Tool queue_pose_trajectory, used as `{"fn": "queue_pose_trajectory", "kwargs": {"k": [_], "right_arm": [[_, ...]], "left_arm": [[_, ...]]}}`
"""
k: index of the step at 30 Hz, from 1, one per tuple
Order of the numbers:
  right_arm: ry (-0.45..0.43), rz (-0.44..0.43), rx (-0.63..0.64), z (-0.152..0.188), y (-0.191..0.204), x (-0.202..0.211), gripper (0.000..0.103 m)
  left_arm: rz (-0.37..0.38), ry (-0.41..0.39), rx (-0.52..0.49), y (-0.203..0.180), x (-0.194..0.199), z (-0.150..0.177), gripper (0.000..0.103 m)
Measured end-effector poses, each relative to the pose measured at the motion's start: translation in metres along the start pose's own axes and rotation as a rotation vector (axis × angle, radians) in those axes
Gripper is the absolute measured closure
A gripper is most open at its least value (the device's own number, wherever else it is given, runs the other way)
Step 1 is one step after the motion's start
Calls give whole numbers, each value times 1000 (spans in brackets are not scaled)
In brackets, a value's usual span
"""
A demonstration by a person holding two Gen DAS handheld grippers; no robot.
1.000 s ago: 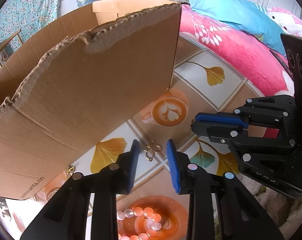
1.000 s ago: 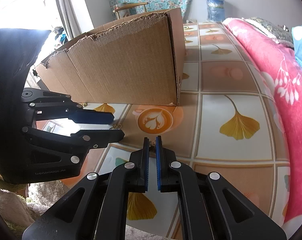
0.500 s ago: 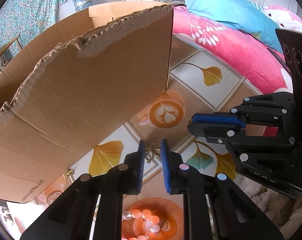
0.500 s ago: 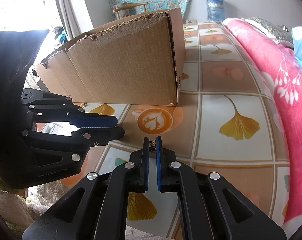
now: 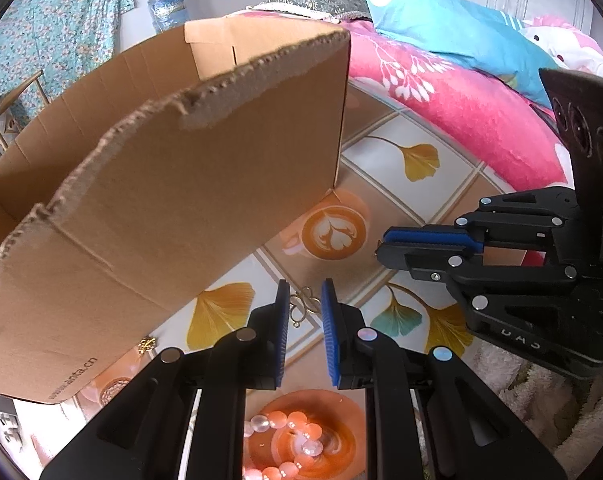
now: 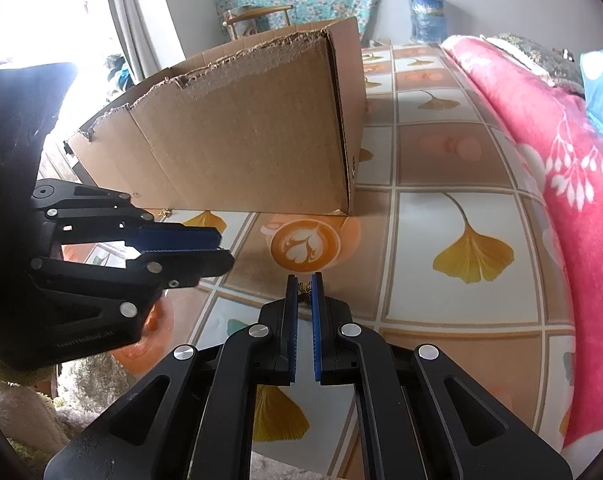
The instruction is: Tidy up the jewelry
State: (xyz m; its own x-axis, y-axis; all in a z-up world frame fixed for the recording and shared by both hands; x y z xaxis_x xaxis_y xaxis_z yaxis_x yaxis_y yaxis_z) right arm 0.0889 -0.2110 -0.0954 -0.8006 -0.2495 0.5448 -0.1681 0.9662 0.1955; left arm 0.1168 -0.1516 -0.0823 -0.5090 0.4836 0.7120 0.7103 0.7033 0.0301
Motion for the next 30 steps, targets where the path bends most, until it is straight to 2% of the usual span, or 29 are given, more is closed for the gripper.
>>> {"fn": "queue_pose_trajectory", "kwargs": {"k": [4,9,13,17,19,22,25,26,30], "right_arm": [[-15,6,9,-4,2,6,99],[-70,7,48,-20,10,24,99],[-146,-16,91,-49,18,42,99],[-237,-83,140,-96,27,54,99],[-251,-120,150,-118,28,52,99],[-235,-215,139,-151,31,39,99],[-158,-285,125,-175,30,13,99],[-103,-303,136,-181,31,-1,99],[75,-309,183,-183,28,-49,99]], "left_arm": [[-7,-23,9,2,10,-3,88],[-12,-100,26,6,37,-19,88],[-18,-206,29,15,72,-46,88],[-53,-302,8,34,101,-77,88],[-77,-314,-2,48,107,-85,88],[-66,-287,23,74,100,-96,88],[3,-209,70,94,75,-103,88],[50,-153,94,99,61,-106,88],[150,13,129,104,18,-105,88]]}}
Point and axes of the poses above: each gripper's, at about its wrist camera, not at the fingertips, and x roughly against the way its jaws point, y to its left, z to its underside, the point moved 8 cm from there along -x, roughly the way its jaws point, and after that the axes turned 12 degrees about -y, right-handed, at the moved point
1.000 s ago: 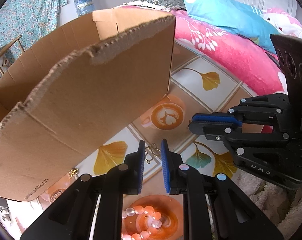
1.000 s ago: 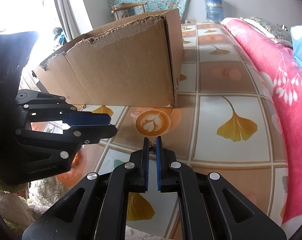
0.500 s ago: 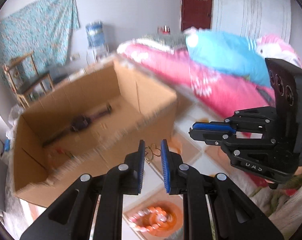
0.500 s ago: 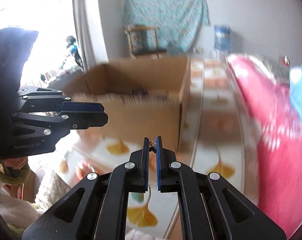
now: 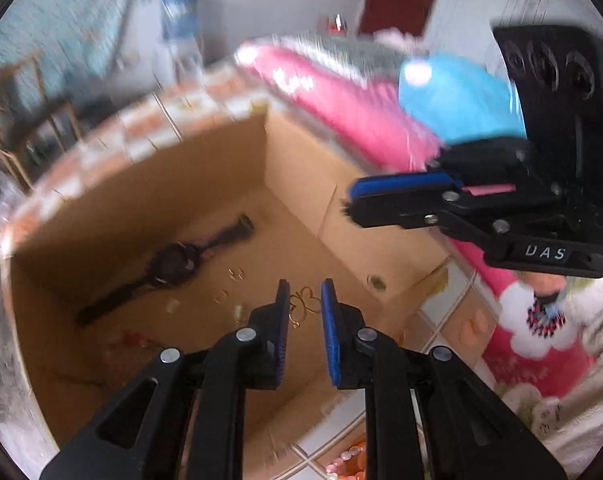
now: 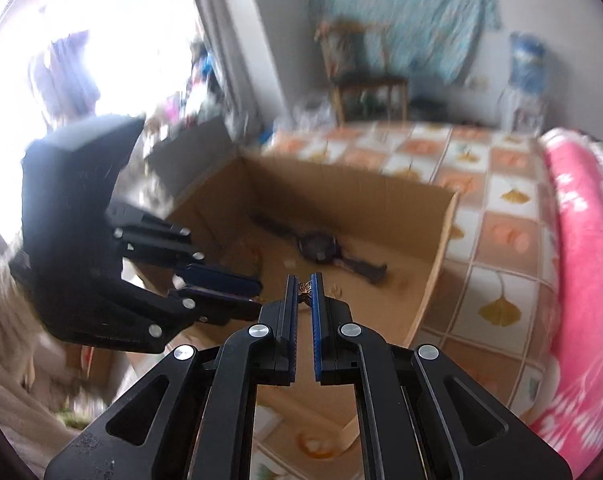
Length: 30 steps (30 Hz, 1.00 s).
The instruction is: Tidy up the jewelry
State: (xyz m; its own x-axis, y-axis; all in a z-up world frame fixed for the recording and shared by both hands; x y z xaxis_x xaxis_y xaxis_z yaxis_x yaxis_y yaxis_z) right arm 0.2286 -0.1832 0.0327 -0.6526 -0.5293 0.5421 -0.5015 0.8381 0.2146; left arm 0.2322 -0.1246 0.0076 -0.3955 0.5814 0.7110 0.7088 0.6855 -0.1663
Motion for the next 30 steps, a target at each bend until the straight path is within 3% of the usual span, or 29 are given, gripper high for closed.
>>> {"fn": "queue_pose_trajectory", "kwargs": {"k": [6,12,14,16,21,23,30], "right_arm": [[171,-8,11,14,-20,-41,99],[192,24,47,11,-30,-49,96],[176,27,52,8,-31,-45,96],[160,29,49,4,-33,-40,96],[107,41,23,-7,-41,-27,94],[83,51,9,-11,-45,-18,88],[-25,82,-14,-29,-43,25,76]], "left_arm": [[101,165,101,4,-42,0,88],[129,226,164,4,-61,-1,87],[138,234,186,4,-63,-2,79],[149,227,201,6,-62,-4,72],[143,180,206,8,-52,-10,71],[140,160,214,10,-46,-11,71],[119,6,245,21,9,-32,68]]}}
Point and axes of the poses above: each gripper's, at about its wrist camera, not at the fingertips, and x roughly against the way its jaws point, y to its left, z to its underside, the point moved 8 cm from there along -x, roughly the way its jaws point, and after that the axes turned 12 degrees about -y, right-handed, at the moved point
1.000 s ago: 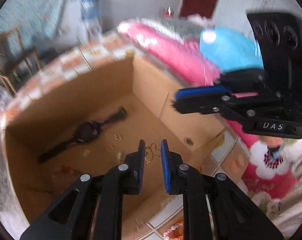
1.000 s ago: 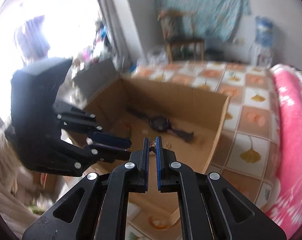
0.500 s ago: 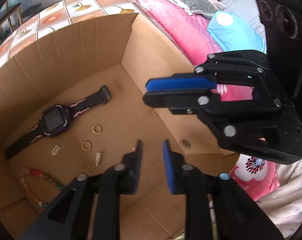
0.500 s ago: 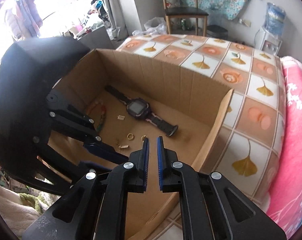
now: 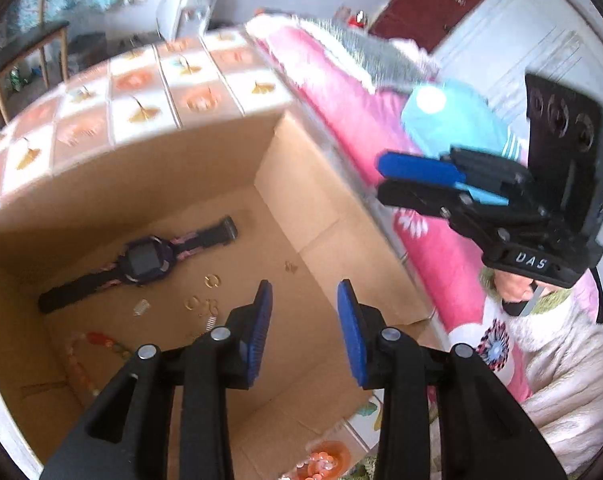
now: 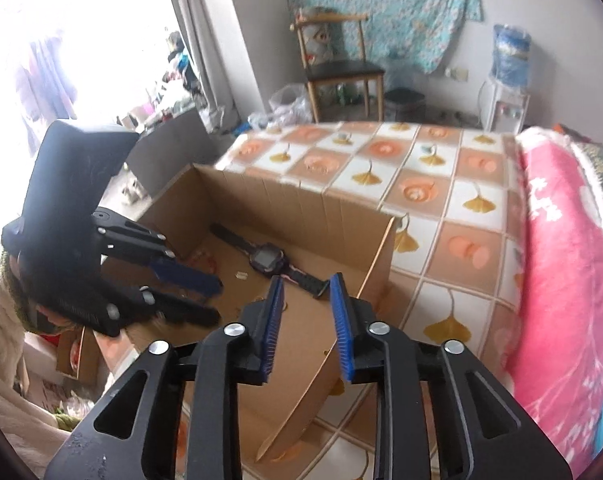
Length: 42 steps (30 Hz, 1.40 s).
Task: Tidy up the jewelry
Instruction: 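Open the right tool over the box and withdraw both tools, then lower the right tool onto the pink bead bracelet and close it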
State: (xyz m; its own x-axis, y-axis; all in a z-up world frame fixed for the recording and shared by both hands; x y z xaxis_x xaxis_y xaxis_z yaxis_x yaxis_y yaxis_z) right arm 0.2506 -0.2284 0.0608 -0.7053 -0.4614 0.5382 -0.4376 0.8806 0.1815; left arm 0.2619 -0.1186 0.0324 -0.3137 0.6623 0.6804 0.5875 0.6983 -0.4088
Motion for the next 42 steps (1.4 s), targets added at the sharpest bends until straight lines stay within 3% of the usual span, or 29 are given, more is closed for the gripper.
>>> {"fn": "queue_pose_trajectory", "kwargs": {"k": [5,9,15,19,23,26,32,36,40,42], "right_arm": [[-95,-6,-19,-8,14,42,66],[-141,-36,-54,2,31,68,63],[-160,-45,-86,51,61,95,62],[-80,-55,-141,101,80,82,62],[49,-93,-243,150,96,47,62],[109,-116,-270,168,111,25,69],[232,-44,-118,192,136,-22,79],[262,-20,-8,198,152,-32,81],[257,49,93,204,157,-34,95],[248,73,115,205,154,-33,95]], "left_arm": [[-28,-136,-4,-2,51,-10,57],[-72,-247,3,2,93,-1,51],[-178,-422,33,15,156,46,42],[-262,-492,61,27,178,91,37],[-352,-485,89,40,172,134,36],[-414,-460,98,50,155,165,36],[-517,-362,32,56,103,204,36],[-511,-348,-25,48,84,207,36],[-452,-348,-35,44,61,200,36],[-450,-356,-44,41,54,196,36]]}}
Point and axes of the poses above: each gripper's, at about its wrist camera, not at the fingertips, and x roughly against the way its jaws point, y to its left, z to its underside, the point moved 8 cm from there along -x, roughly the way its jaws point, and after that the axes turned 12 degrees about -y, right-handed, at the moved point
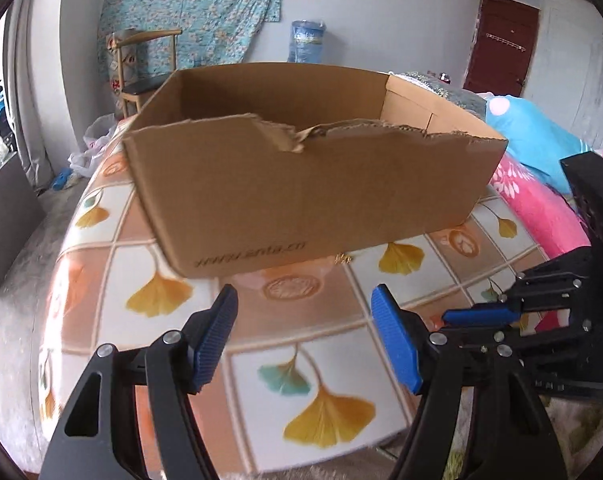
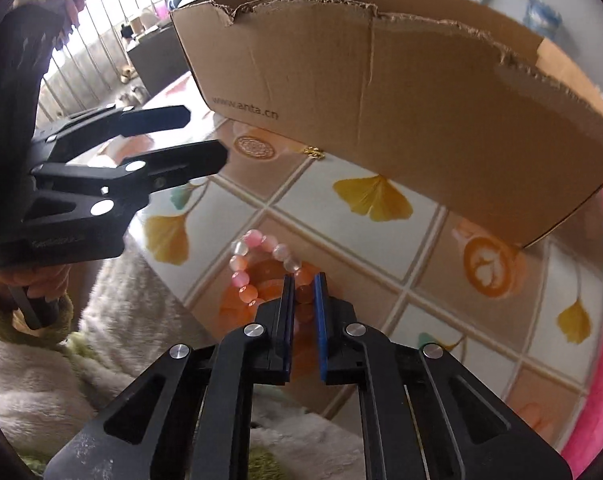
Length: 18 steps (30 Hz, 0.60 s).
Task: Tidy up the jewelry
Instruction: 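Lower the right tool onto the pink bead bracelet and close it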
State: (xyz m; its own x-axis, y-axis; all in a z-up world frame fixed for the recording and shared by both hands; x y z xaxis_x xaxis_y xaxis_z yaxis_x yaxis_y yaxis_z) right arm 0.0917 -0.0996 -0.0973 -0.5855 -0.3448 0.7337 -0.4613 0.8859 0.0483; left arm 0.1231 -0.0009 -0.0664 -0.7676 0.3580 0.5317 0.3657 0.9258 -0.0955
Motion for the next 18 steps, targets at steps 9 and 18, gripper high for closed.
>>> {"fn": "queue_pose_trajectory", "kwargs": {"k": [9,18], "right_arm": [[-22,150,-83,9,-52,15,95],[-46,187,-199,22,-95,32,95]], "left_arm": [[30,-6,-36,-30,-30,-3,57],[-29,30,-95,-28,-53,2,87]]}}
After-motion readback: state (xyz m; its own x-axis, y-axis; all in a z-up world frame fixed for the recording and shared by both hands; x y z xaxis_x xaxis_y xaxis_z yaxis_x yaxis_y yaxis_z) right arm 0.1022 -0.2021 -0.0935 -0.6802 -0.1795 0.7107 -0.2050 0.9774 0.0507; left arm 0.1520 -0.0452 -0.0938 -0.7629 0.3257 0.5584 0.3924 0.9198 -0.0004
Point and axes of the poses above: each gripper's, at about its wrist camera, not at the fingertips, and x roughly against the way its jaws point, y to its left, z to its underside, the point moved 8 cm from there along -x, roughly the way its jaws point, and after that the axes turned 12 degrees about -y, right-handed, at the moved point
